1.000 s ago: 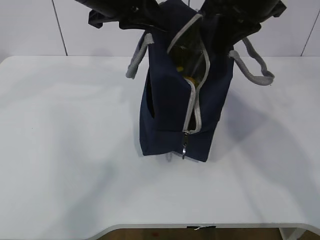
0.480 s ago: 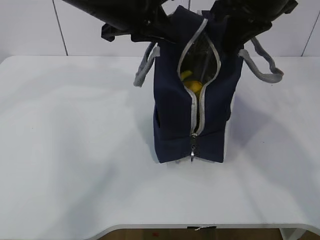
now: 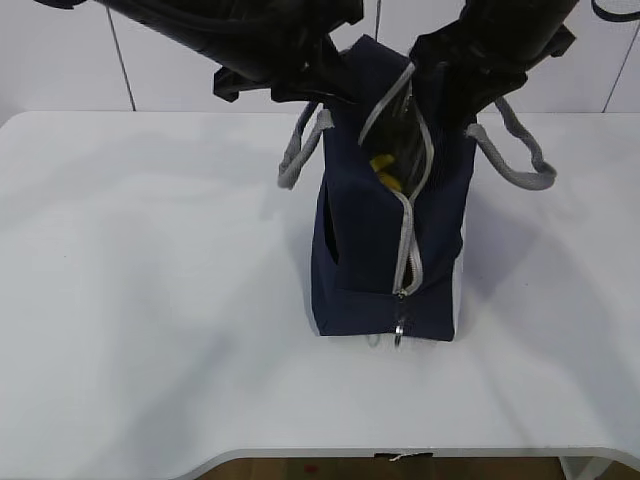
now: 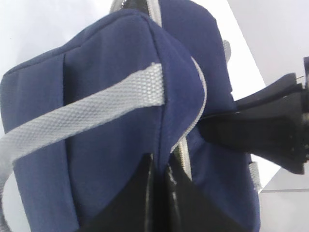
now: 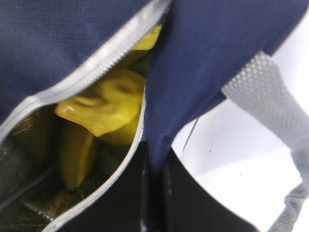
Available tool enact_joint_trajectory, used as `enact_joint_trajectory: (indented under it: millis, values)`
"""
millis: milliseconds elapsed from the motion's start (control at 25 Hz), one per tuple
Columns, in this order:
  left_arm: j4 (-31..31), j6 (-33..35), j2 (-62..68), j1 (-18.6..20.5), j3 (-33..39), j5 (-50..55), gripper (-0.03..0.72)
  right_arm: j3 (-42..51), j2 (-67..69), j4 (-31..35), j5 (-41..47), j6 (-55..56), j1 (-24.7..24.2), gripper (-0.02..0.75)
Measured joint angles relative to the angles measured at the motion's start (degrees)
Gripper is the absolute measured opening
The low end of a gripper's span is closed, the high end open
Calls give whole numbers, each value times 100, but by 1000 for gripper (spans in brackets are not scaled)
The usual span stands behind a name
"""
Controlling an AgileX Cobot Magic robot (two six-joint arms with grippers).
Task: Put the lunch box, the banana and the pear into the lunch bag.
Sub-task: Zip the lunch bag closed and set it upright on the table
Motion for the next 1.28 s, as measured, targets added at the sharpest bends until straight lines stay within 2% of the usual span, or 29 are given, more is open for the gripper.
enact_joint_trajectory:
  millis: [240,360,440,640,760,920,1280]
  values:
    - [-36,0,72,0,0,-4,-5,0,12,-21,0,0,0,10]
    - [-36,0,72,0,0,-4,2,0,12,-34,0,0,0,36]
    - [-36,0,72,0,0,-4,32,0,12,-37,0,0,0,101]
    - [-60,0,72,0,0,-13,232,0,12,-47,-18,0,0,400]
    - [-74,0,72,0,0,-13,321,0,-13,-47,-24,0,0,475]
    - [-74,0,59,0,0,-13,348,0,-192,-82,-46,0,0,494]
    - [249,0,-596,0,0,255,350,0,-1045,-139,-46,0,0,494]
